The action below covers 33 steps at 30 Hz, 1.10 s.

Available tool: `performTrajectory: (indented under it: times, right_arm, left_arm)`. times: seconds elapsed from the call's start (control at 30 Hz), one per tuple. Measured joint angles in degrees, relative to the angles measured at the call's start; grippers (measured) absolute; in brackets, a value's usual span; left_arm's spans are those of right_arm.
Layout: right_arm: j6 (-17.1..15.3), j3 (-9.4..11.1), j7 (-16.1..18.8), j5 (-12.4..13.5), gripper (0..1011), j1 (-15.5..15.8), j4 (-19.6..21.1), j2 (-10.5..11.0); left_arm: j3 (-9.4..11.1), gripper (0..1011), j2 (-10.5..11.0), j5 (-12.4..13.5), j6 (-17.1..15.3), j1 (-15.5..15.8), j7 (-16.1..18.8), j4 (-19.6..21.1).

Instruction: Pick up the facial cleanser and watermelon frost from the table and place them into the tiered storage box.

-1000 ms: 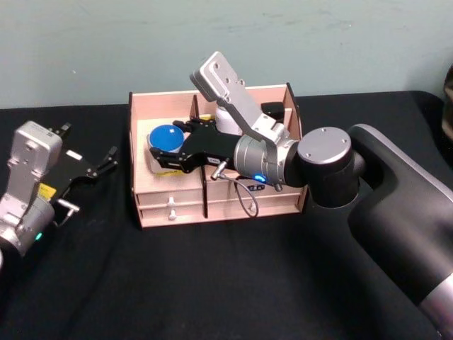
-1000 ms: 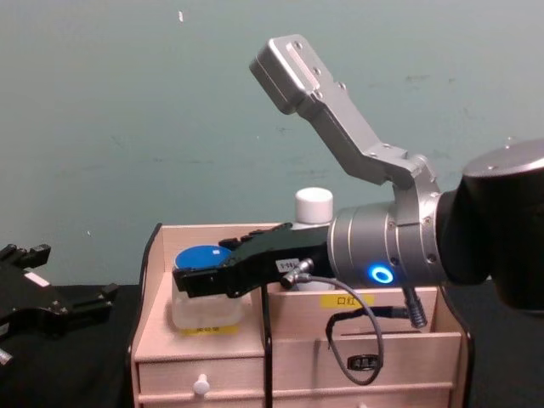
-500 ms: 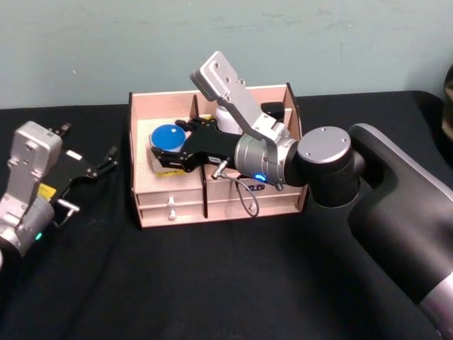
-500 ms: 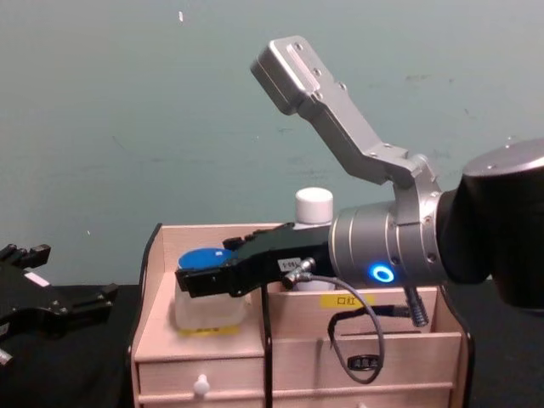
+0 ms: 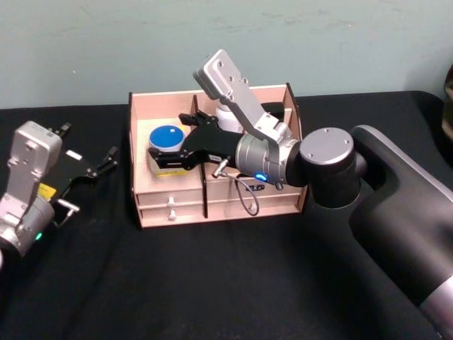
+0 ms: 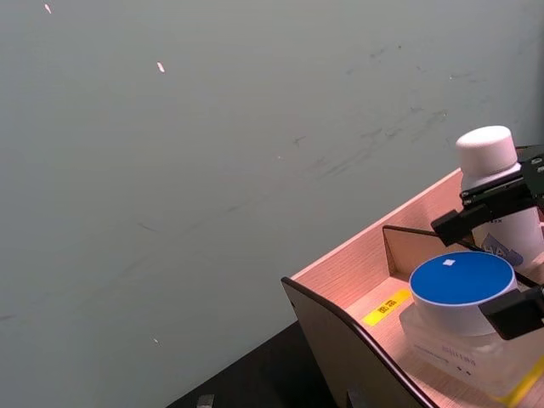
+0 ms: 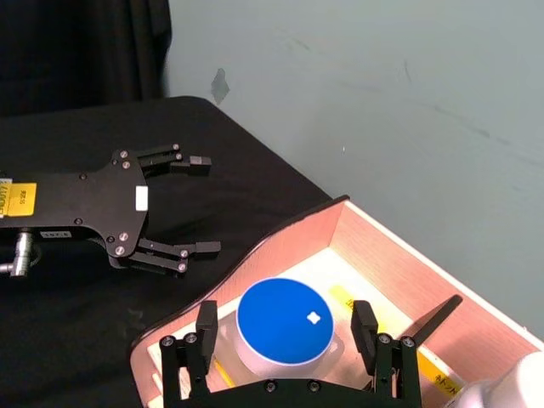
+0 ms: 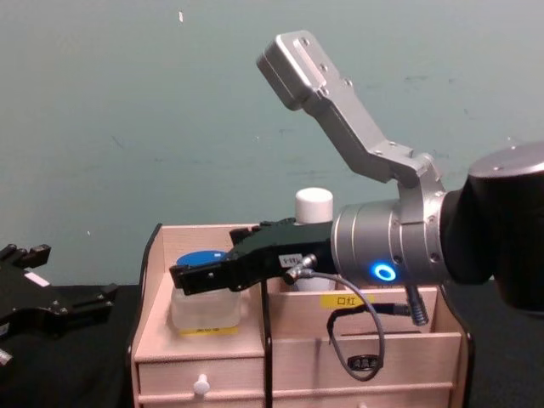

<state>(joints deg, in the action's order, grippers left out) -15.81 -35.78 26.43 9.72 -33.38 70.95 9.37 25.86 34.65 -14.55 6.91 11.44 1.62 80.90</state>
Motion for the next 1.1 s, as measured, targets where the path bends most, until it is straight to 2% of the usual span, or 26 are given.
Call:
performTrajectory:
  times: [0.33,0.53,0.67,0.7,0.93,1.0,1.1]
  right_arm:
    - [1.7,1.0,0.0,-0.1,1002,1.3,3.4,1.0]
    - [2.4,2.3,0.1,0.6,1002,3.5,8.5,2.9]
    - [3.3,3.3,-0.6,1.0,1002,5.9,12.6,4.7]
    - [3.7,4.0,-1.1,1.3,1002,7.2,14.6,5.5]
    - [5.8,7.2,-4.0,1.6,1003,13.0,22.2,9.2]
    - [6.4,7.9,-4.9,1.3,1003,14.5,23.7,10.1]
    - [7.9,10.4,-7.7,-0.2,1002,18.2,26.8,11.9]
  left_arm:
    - [0.0,1010,0.0,0.0,0.0,0.0,0.0,0.0]
    - [0.0,1009,0.0,0.0,0.0,0.0,0.0,0.0]
    - [0.0,1009,0.0,0.0,0.0,0.0,0.0,0.0]
    - [0.0,1010,0.0,0.0,0.0,0.0,0.0,0.0]
    - [0.0,1010,0.0,0.0,0.0,0.0,0.0,0.0]
    - [0.0,1010,0.0,0.0,0.0,0.0,0.0,0.0]
    - [0.0,1010,0.0,0.0,0.0,0.0,0.0,0.0]
